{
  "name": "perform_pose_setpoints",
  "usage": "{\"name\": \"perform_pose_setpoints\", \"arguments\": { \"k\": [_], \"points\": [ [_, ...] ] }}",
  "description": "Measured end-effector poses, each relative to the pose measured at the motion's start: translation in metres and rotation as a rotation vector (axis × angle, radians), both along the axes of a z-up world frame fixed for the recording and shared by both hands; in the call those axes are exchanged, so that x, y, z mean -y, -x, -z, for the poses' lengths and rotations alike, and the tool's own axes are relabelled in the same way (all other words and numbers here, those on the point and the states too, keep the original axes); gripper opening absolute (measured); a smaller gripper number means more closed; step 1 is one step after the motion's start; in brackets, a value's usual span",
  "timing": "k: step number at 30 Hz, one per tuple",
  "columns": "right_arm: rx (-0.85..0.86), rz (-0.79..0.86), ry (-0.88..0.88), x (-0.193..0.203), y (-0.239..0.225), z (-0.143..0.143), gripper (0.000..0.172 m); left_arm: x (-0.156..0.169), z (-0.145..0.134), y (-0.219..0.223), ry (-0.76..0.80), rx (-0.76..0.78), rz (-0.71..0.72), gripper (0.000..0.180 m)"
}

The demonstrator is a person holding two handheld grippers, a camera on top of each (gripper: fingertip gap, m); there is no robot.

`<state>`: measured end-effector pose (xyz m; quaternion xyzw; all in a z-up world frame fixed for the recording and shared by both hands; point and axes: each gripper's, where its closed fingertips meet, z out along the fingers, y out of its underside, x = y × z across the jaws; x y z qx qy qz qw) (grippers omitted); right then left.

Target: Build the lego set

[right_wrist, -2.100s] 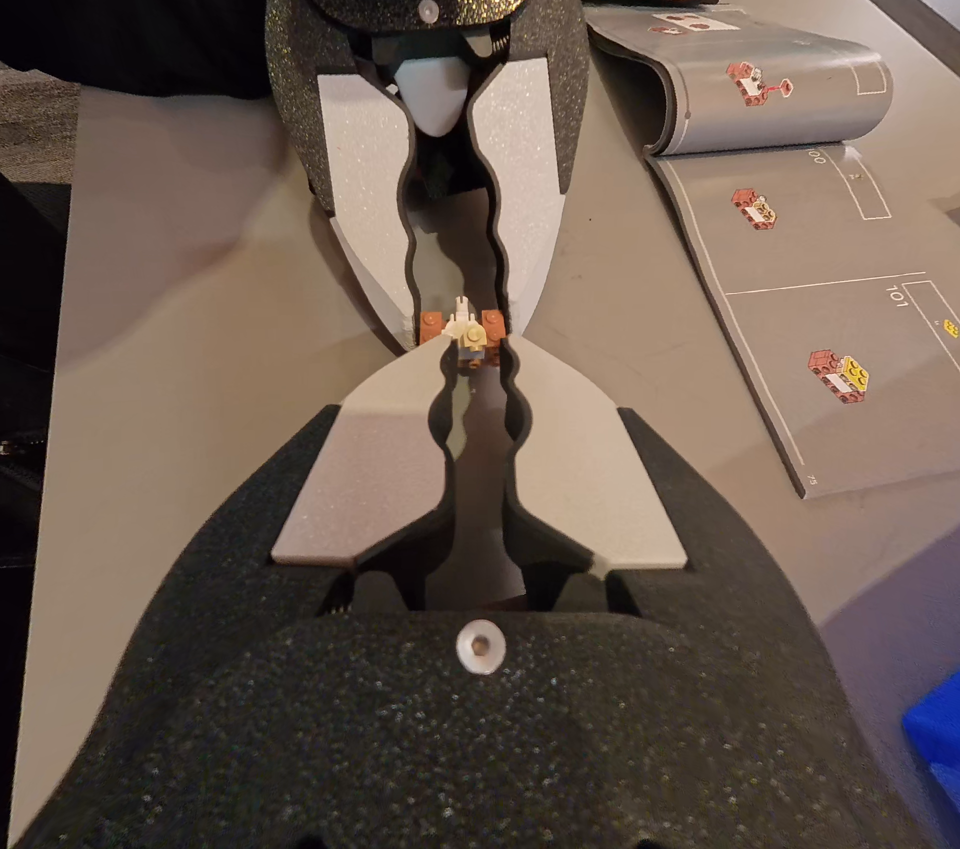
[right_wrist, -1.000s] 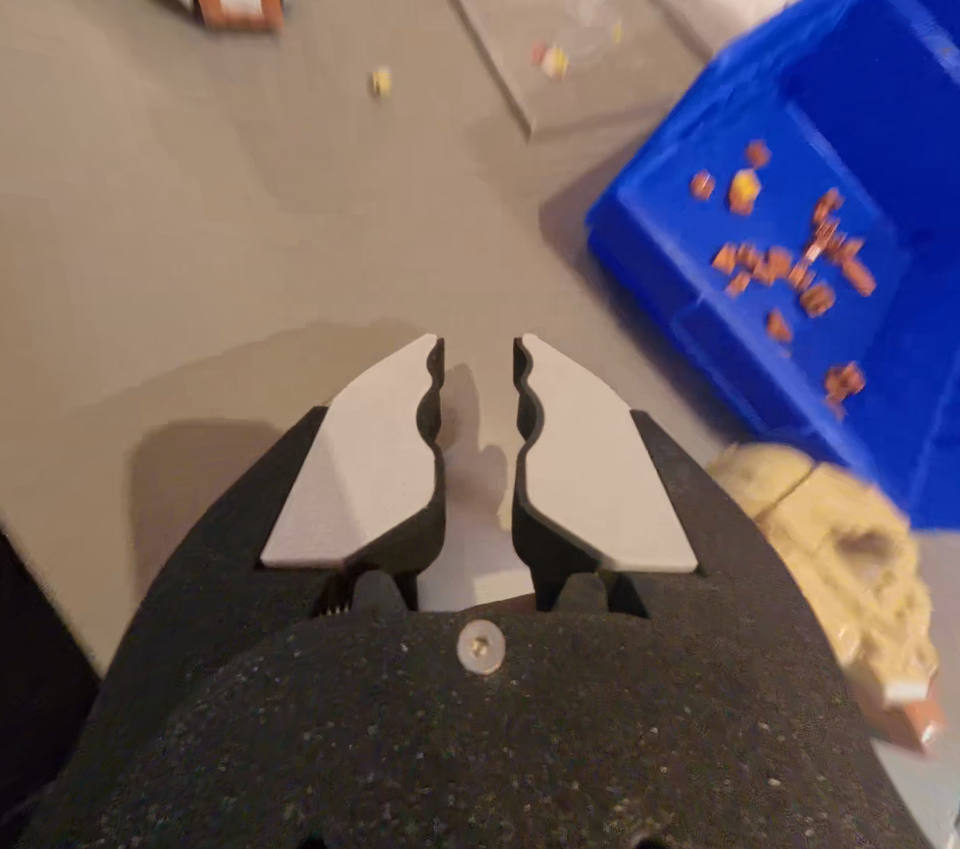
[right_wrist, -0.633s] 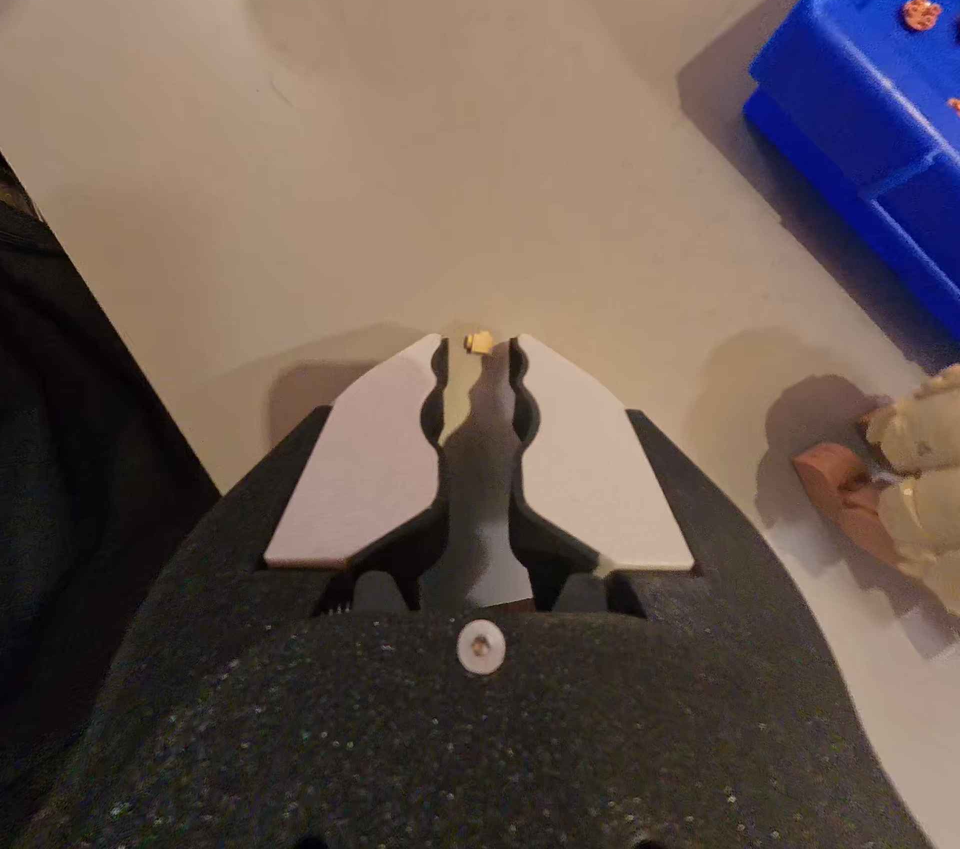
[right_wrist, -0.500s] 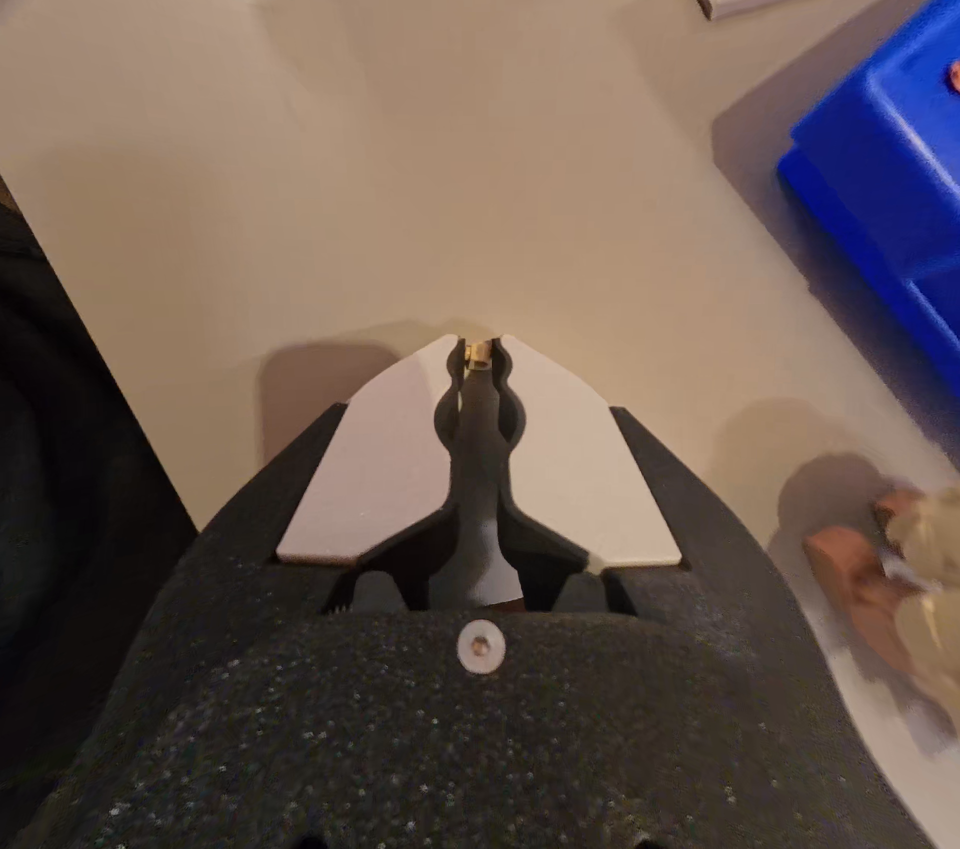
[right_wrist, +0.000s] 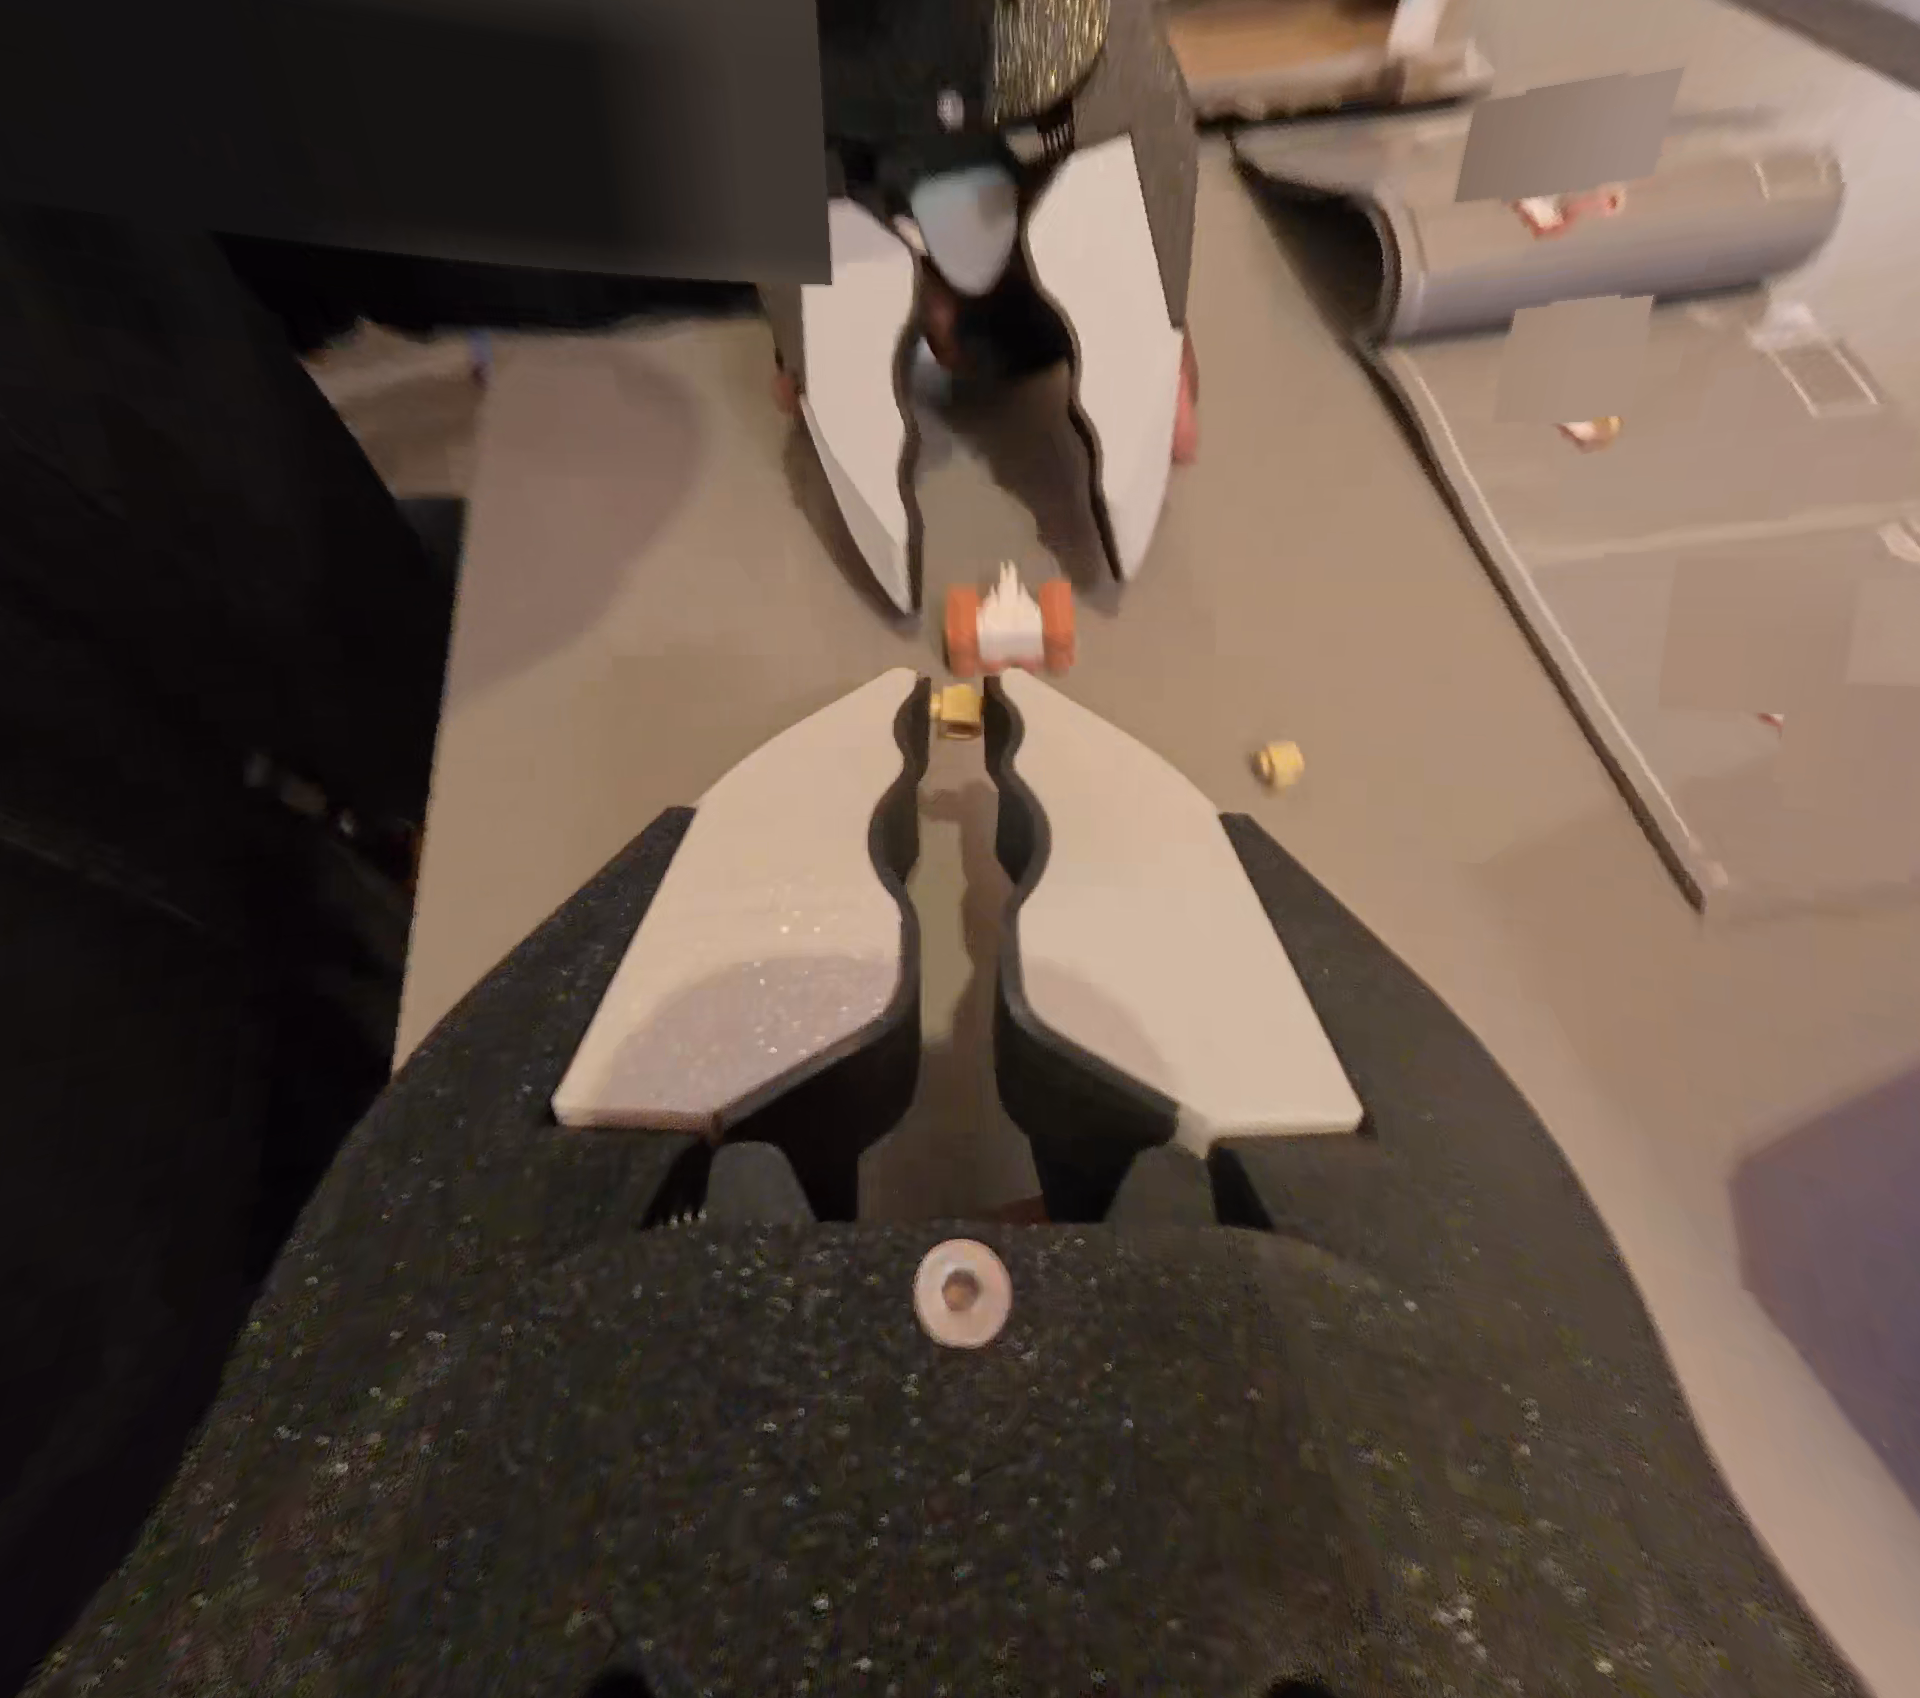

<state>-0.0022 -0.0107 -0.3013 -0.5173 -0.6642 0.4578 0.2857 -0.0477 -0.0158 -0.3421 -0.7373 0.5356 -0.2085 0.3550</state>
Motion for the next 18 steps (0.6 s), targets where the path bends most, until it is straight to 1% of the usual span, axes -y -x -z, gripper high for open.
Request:
{"name": "perform_pose_setpoints", "arguments": {
  "k": [2, 5, 7, 9, 11, 14, 18],
  "points": [
    [-0.089, -0.032, 0.113, 0.003, 0.008, -0.018, 0.009, -0.001, -0.019, -0.004, -0.095, 0.061, 0.025, 0.046],
    [-0.190, -0.108, 0.330, 0.012, 0.012, -0.042, 0.009, 0.001, -0.052, -0.014, -0.266, 0.171, 0.074, 0.039],
    [-0.242, -0.153, 0.453, 0.016, 0.011, -0.053, 0.009, 0.007, -0.071, -0.021, -0.375, 0.249, 0.115, 0.036],
    [-0.259, -0.190, 0.558, 0.019, 0.011, -0.059, 0.009, 0.013, -0.085, -0.027, -0.474, 0.306, 0.151, 0.032],
    [-0.257, -0.211, 0.627, 0.021, 0.012, -0.061, 0.009, 0.018, -0.093, -0.031, -0.565, 0.323, 0.175, 0.030],
    [-0.255, -0.236, 0.675, 0.024, 0.013, -0.063, 0.009, 0.021, -0.099, -0.036, -0.666, 0.315, 0.190, 0.027],
    [-0.238, -0.260, 0.680, 0.030, 0.014, -0.062, 0.009, 0.020, -0.095, -0.040, -0.726, 0.269, 0.193, 0.028]
  ]
}}
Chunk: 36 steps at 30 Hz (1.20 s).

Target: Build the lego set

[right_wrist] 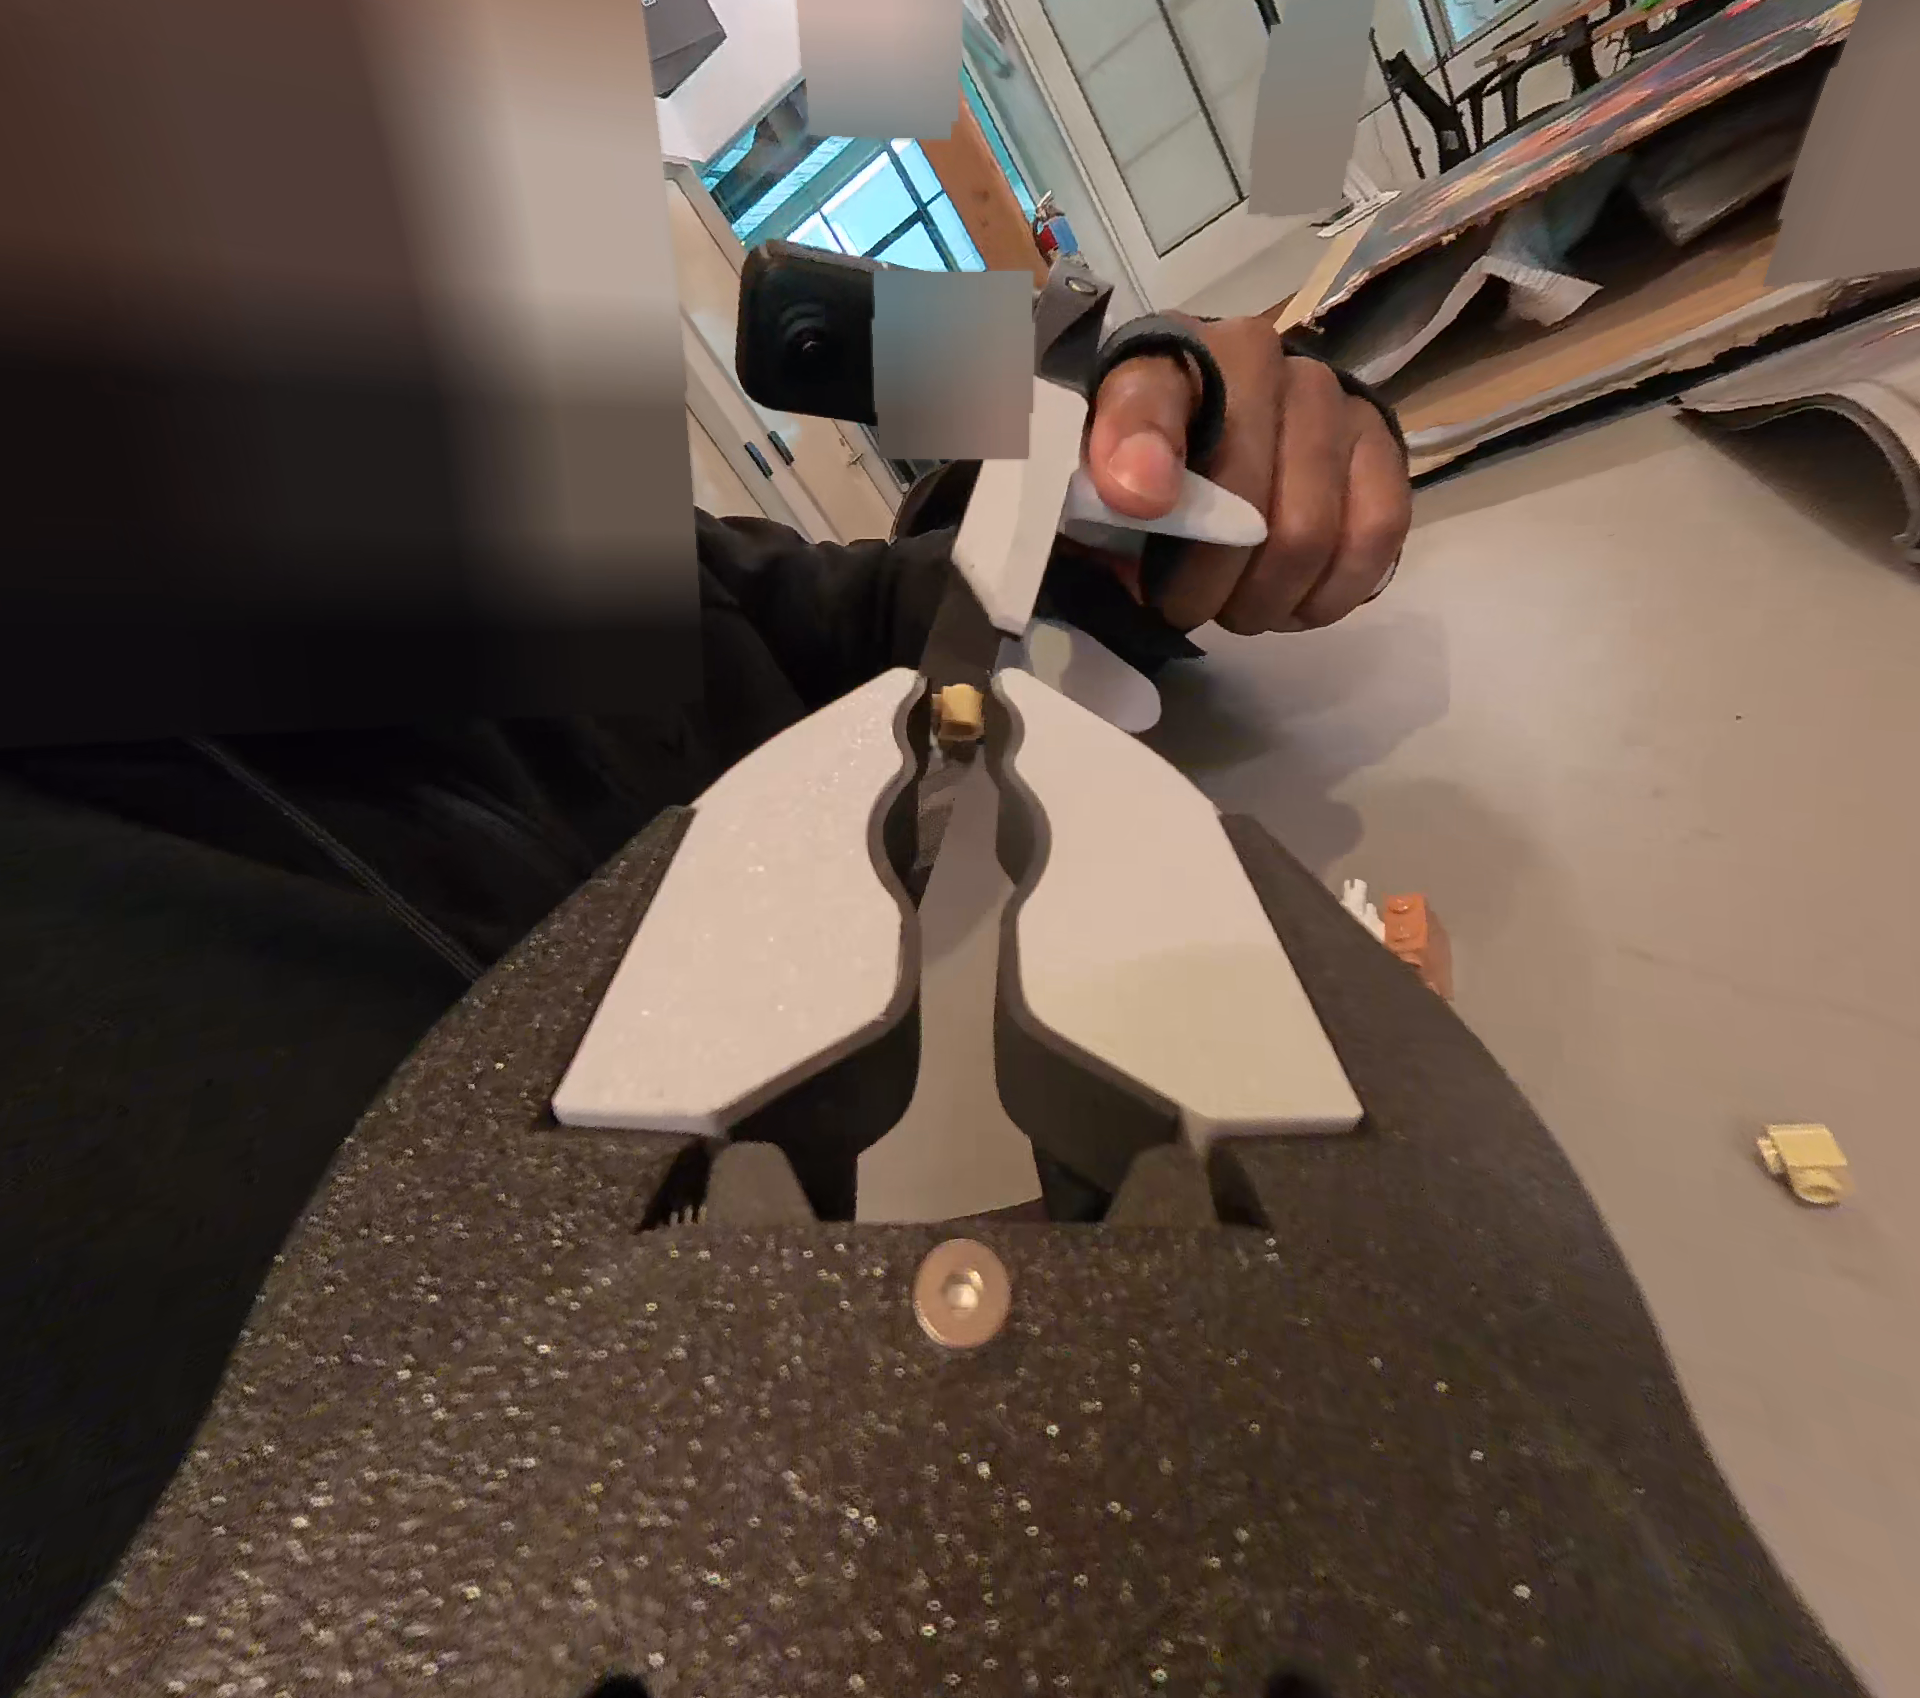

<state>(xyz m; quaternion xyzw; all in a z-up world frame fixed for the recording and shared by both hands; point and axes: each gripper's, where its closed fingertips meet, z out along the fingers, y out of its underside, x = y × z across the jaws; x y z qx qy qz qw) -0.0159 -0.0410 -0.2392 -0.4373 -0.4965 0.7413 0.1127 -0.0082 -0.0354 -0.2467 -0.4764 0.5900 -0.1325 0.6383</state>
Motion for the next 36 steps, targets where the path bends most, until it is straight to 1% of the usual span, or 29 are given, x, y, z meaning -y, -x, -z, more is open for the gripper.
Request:
{"name": "perform_pose_setpoints", "arguments": {
  "k": [4, 8, 14, 17, 19, 21, 26, 31, 36],
  "points": [
    [0.006, -0.014, 0.003, 0.003, 0.001, 0.001, 0.009, 0.003, 0.002, -0.002, -0.023, -0.010, 0.016, 0.023],
    [0.012, -0.025, 0.005, 0.004, 0.002, 0.001, 0.009, 0.003, -0.001, -0.003, -0.052, -0.004, 0.007, 0.012],
    [0.019, -0.037, 0.015, 0.005, 0.002, 0.002, 0.009, 0.005, 0.001, -0.004, -0.058, -0.020, 0.018, 0.008],
    [0.027, -0.028, 0.009, 0.005, 0.003, 0.003, 0.009, 0.005, 0.003, -0.003, -0.017, -0.026, 0.020, 0.008],
    [0.039, 0.000, -0.004, 0.001, 0.005, 0.005, 0.011, 0.002, 0.004, -0.001, 0.026, -0.024, 0.006, 0.007],
    [0.057, 0.062, -0.058, -0.008, 0.007, 0.010, 0.015, -0.005, 0.005, 0.004, 0.061, -0.028, -0.036, 0.007],
    [0.102, 0.232, -0.217, -0.028, 0.009, 0.021, 0.014, -0.022, 0.019, 0.017, 0.107, -0.125, -0.147, 0.007],
    [0.213, 0.277, -0.289, -0.030, 0.016, 0.039, 0.013, -0.030, 0.036, 0.022, 0.123, -0.220, -0.213, 0.007],
    [0.268, 0.276, -0.261, -0.030, 0.020, 0.044, 0.012, -0.032, 0.040, 0.023, 0.109, -0.254, -0.230, 0.008]
  ]
}}
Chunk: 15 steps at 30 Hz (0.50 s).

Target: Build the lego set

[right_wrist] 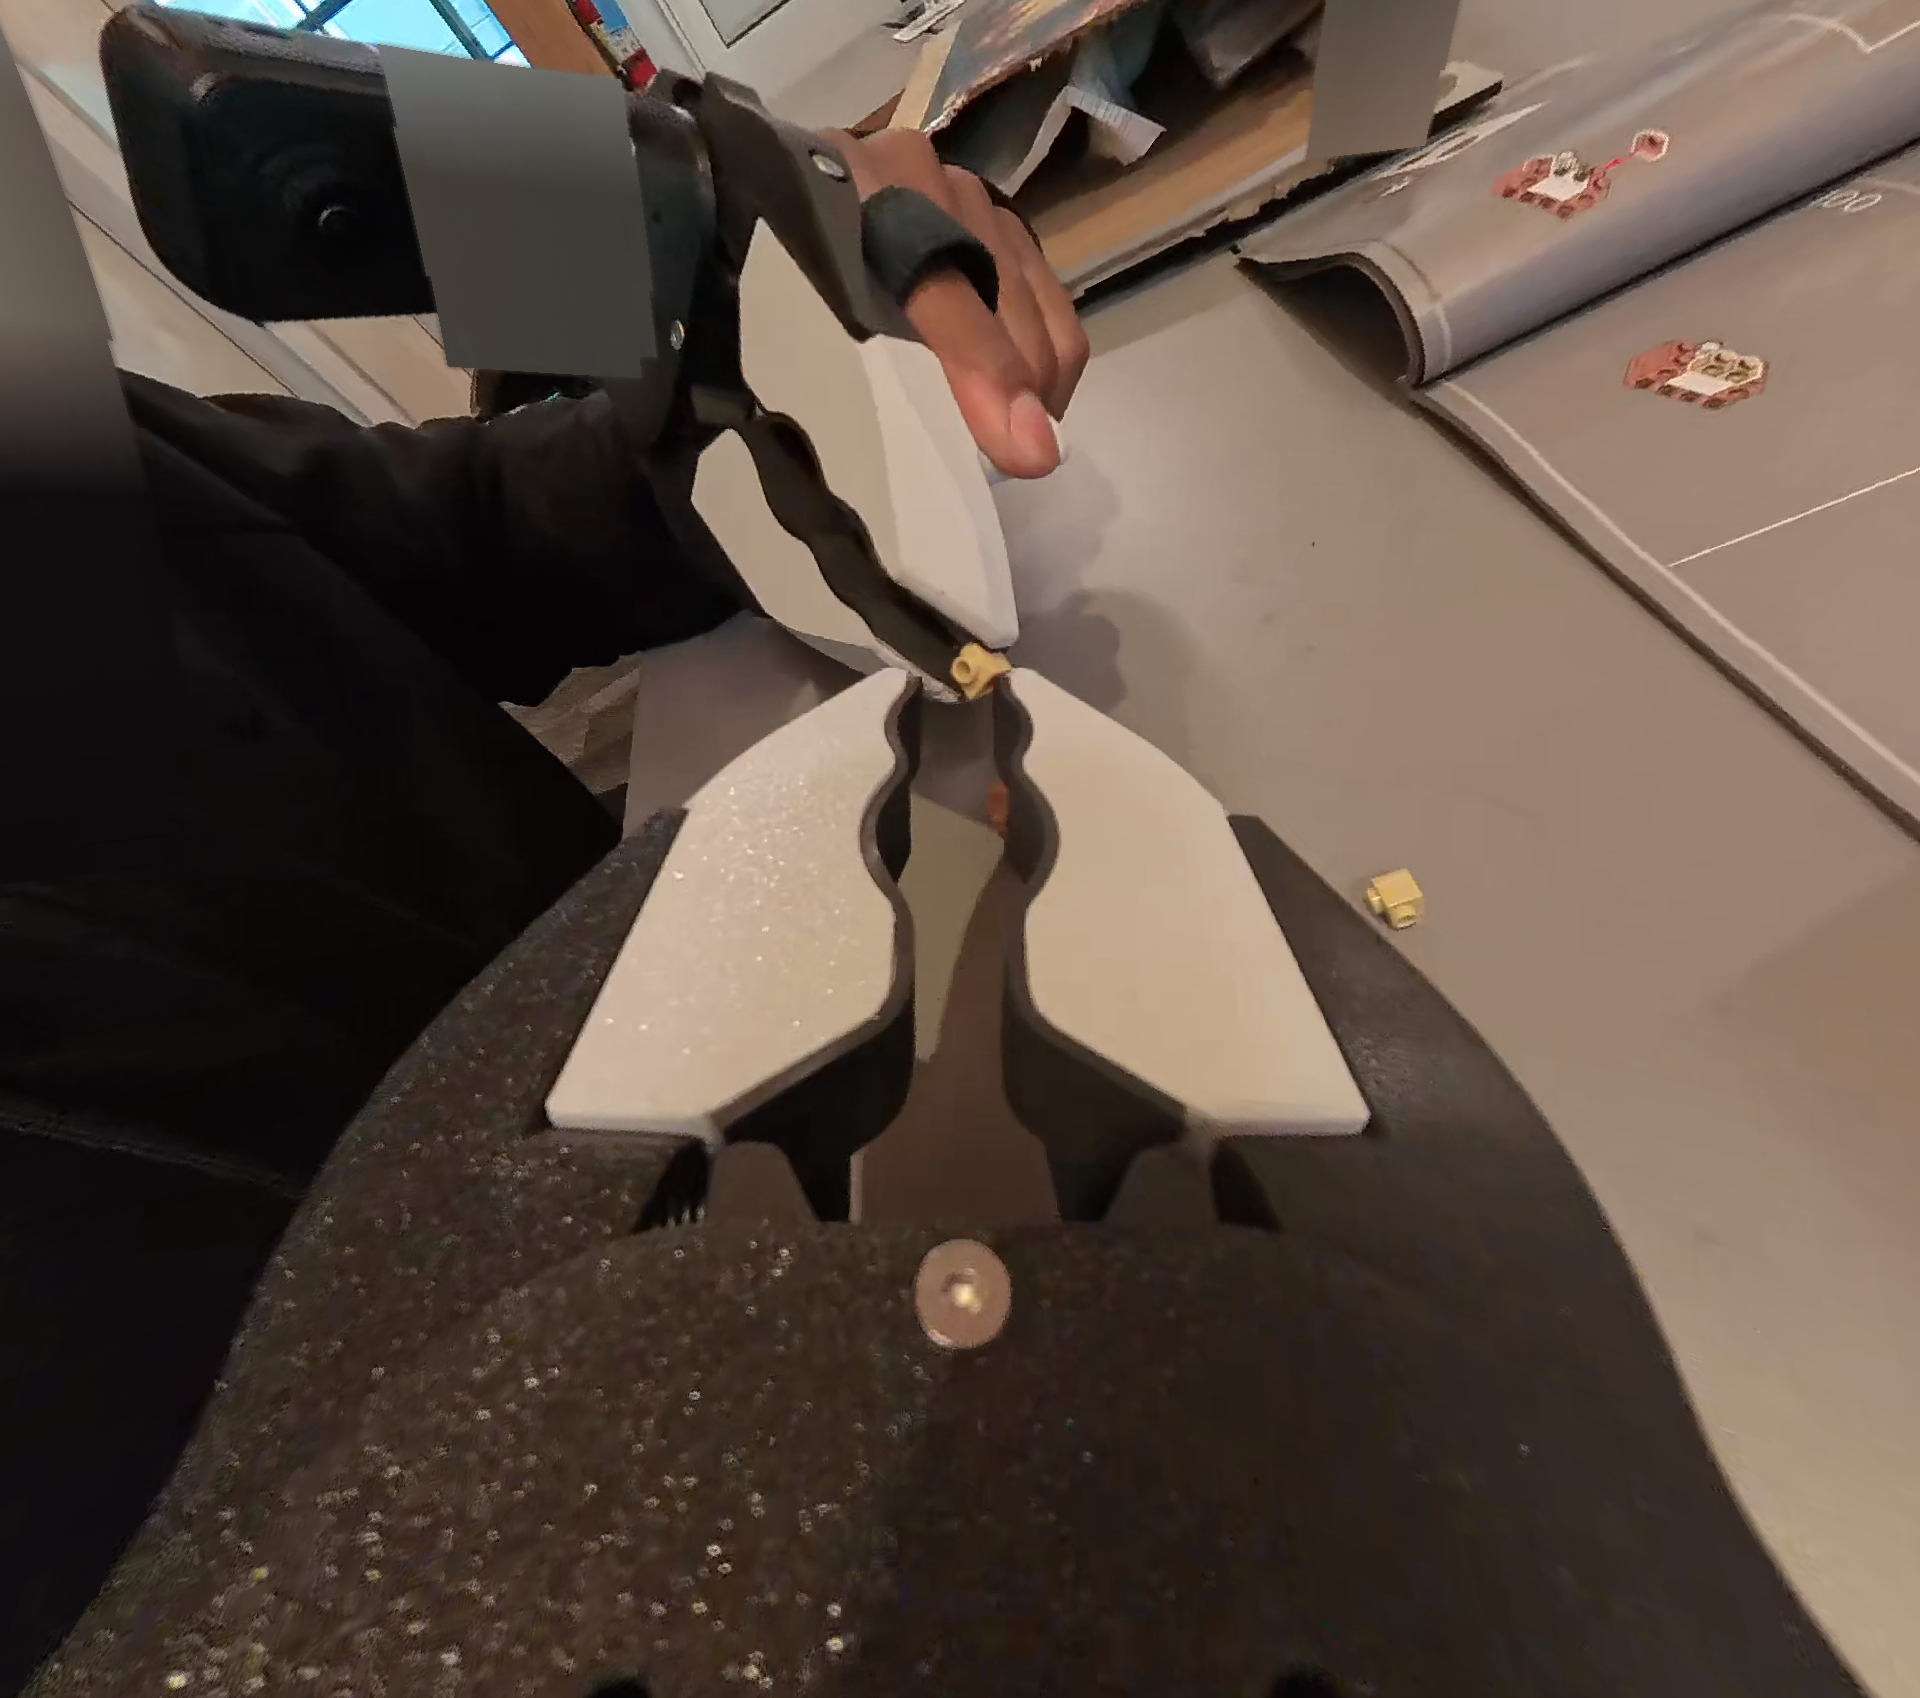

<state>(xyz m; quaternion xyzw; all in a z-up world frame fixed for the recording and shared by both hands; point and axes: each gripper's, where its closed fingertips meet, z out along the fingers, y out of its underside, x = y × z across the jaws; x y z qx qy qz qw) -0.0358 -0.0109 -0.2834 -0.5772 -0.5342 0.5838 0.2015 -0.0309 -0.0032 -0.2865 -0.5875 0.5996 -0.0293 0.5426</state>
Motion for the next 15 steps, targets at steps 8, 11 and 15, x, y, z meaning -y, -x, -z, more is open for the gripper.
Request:
{"name": "perform_pose_setpoints", "arguments": {
  "k": [8, 11, 15],
  "points": [
    [0.038, 0.005, 0.075, -0.0022, 0.0010, 0.0032, 0.010, 0.0000, 0.0032, -0.0005, -0.035, -0.057, -0.002, 0.008],
    [0.048, 0.006, 0.097, -0.0025, 0.0012, 0.0040, 0.009, 0.0001, 0.0036, -0.0012, -0.049, -0.072, -0.002, 0.008],
    [0.058, 0.003, 0.115, -0.0022, 0.0015, 0.0049, 0.008, 0.0001, 0.0044, -0.0009, -0.060, -0.088, -0.002, 0.008]
  ]
}}
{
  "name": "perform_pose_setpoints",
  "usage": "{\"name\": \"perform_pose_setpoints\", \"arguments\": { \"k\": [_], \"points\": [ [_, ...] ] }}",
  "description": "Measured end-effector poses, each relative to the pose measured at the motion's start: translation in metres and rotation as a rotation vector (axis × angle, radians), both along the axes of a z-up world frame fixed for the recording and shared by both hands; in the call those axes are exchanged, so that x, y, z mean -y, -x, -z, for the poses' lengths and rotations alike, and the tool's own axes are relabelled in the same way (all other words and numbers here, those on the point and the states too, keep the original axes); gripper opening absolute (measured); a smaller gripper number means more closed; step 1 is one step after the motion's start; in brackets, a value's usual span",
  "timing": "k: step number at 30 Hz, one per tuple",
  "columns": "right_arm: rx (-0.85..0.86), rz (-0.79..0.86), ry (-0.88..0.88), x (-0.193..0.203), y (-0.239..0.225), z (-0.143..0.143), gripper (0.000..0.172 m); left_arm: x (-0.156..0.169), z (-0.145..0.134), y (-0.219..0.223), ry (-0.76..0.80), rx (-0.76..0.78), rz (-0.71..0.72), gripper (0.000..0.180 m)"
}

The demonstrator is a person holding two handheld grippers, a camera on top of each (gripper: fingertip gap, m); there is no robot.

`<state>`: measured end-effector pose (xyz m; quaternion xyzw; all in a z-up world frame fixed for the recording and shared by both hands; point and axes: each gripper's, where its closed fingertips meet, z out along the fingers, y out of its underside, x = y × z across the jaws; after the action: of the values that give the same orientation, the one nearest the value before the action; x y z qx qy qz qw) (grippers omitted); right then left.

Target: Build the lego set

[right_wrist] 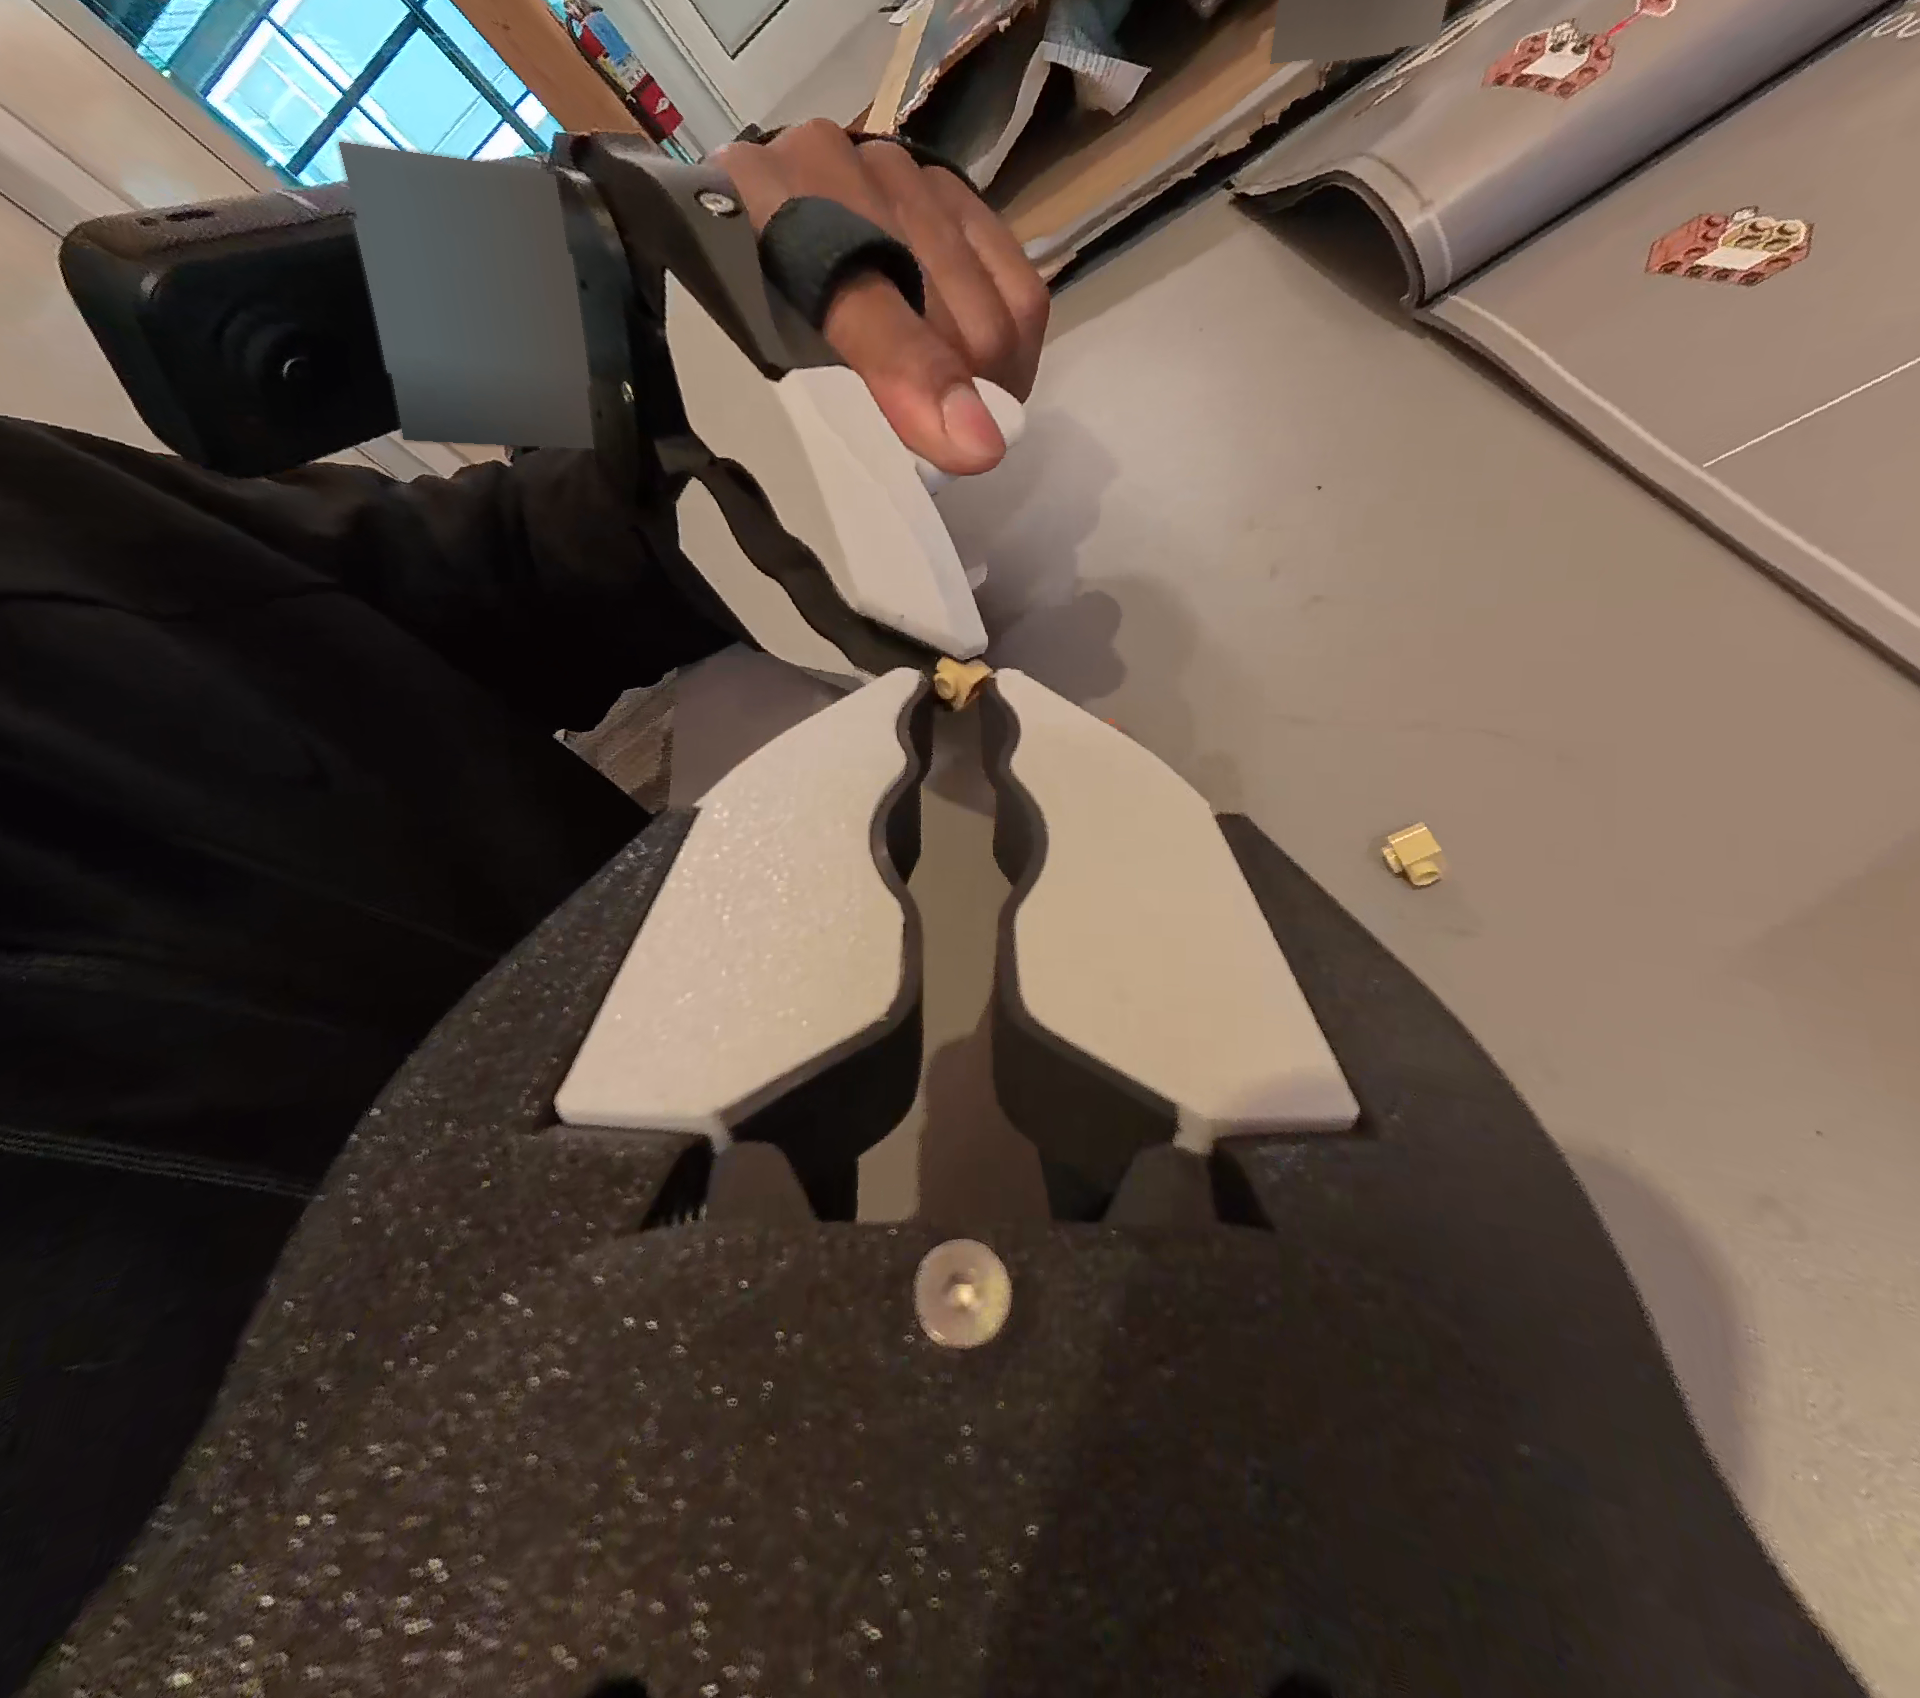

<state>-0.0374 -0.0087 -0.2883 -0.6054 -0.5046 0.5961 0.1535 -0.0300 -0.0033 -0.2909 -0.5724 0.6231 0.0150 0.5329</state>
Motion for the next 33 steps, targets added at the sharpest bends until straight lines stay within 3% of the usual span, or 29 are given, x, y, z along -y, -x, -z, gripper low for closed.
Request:
{"name": "perform_pose_setpoints", "arguments": {
  "k": [14, 19, 28, 33],
  "points": [
    [-0.144, -0.112, 0.280, 0.008, -0.010, -0.029, 0.006, 0.011, -0.027, -0.005, 0.086, 0.302, 0.114, 0.015],
    [-0.164, -0.176, 0.327, 0.018, -0.012, -0.034, 0.006, 0.014, -0.030, -0.010, 0.091, 0.340, 0.146, 0.011],
    [-0.154, -0.171, 0.300, 0.019, -0.010, -0.031, 0.007, 0.016, -0.028, -0.011, 0.109, 0.328, 0.155, 0.007],
    [-0.172, -0.048, 0.006, 0.002, -0.009, -0.023, 0.007, 0.008, -0.015, -0.004, 0.231, 0.299, 0.081, 0.007]
  ]
}}
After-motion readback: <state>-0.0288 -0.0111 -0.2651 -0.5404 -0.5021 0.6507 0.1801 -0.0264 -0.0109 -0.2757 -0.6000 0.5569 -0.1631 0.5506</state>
